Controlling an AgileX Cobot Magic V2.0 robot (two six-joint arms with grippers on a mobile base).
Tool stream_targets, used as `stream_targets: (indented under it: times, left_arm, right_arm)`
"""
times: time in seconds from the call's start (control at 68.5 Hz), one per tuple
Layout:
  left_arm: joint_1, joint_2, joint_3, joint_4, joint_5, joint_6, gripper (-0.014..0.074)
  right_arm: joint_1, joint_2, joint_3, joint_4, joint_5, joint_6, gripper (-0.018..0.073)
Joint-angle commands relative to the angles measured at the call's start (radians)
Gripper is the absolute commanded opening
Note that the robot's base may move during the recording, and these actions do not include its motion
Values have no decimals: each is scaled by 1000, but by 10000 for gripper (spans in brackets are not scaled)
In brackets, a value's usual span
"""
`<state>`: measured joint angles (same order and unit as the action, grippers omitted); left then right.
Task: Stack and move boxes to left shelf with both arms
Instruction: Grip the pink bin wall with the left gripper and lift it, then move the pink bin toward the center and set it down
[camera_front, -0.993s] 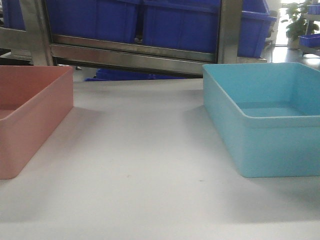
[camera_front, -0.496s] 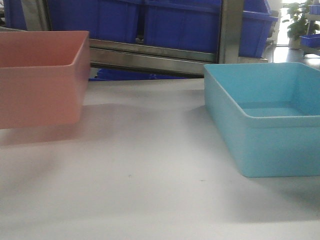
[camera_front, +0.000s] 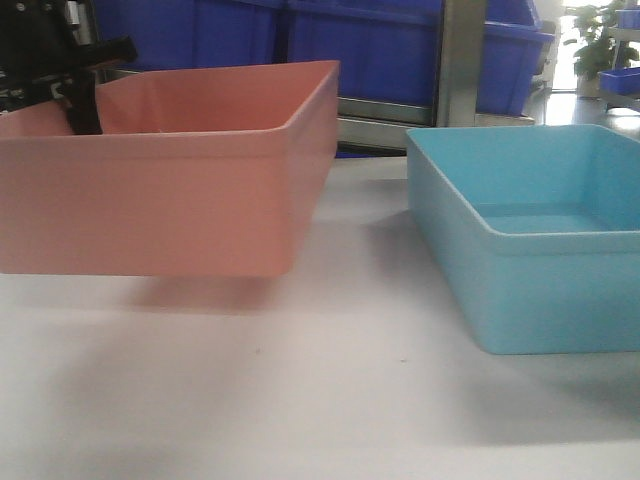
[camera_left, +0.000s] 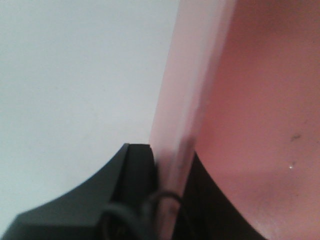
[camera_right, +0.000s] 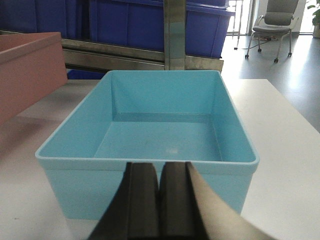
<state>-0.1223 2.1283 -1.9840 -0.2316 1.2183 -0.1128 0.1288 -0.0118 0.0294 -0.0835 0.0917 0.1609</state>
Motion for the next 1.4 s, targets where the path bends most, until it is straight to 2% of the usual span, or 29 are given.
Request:
stream_targets:
  times: [0.0,0.263,0.526,1.256,1.329,1.387]
  left_arm:
    - [-22,-47,-33,-22,-13,-61,-1]
    - [-77,10,-33,-12,8,-143,-1]
    - [-105,23,-33,14,2,-143,-1]
    - [-108,23,-33,35,61,-125,1]
    - [-108,23,-33,35,70,-116,29]
    - [-108,23,-33,35,80,-116,85]
  right_arm:
    - [-7,-17,-23,1,-82,-8,55]
    - [-7,-17,-23,1,-82,-8,55]
    - [-7,-17,-23,1,-82,-8,55]
    - [-7,-17,-23,1,-82,-8,55]
    - [-7,-17,-23,1,-82,-8,55]
    - [-7,-17,-23,1,-82,-8,55]
